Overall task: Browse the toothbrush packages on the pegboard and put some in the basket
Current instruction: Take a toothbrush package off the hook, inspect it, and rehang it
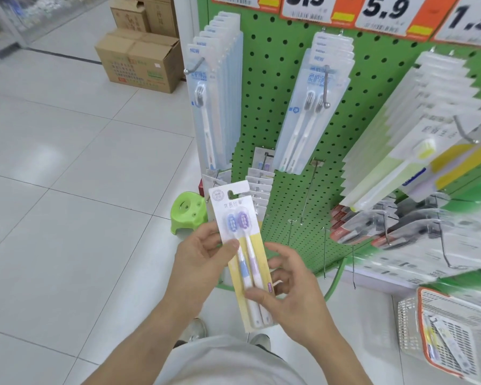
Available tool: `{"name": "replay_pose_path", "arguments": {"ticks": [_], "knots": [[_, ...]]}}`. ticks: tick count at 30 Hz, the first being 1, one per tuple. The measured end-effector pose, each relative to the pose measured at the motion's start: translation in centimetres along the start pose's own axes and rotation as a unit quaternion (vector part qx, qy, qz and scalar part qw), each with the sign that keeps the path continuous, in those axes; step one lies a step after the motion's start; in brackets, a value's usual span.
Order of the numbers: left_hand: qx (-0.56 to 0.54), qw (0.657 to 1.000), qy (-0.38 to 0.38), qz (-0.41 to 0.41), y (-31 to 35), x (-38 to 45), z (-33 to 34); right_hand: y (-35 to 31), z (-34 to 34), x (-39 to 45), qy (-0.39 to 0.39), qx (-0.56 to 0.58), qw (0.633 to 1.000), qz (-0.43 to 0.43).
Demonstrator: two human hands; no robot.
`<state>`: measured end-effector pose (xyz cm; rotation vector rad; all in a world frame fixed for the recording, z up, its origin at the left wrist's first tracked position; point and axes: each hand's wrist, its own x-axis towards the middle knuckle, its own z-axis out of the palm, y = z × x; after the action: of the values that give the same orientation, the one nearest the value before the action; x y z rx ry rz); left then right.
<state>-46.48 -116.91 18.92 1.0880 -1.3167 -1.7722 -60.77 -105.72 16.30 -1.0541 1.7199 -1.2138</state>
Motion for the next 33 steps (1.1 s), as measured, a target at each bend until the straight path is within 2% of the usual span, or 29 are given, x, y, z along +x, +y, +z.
{"name": "replay_pose_path", "arguments": {"ticks": [4,9,15,22,33], "knots": [[-0.022,0.999,-0.005,0.036,0.3,1.2,0.5,0.4,0.1,0.0,-0.003,-0.032,0.999,-0.006],[-0.008,0.998,-0.041,0.046,-0.6,2.0,1.1,-0.2,0.3,0.5,0.065,0.04,0.997,-0.012],[0.083,0.993,-0.031,0.081,-1.0,2.8,1.9,0.0,0.3,2.8,0.121,0.036,0.992,-0.032],[0.265,0.959,-0.04,0.091,-3.5,4.9,1.5,1.3,0.7,3.7,0.097,-0.08,0.992,0.013],[0.332,0.935,-0.037,0.116,-4.4,6.4,1.9,0.9,0.4,4.7,0.051,-0.129,0.989,0.056]]}}
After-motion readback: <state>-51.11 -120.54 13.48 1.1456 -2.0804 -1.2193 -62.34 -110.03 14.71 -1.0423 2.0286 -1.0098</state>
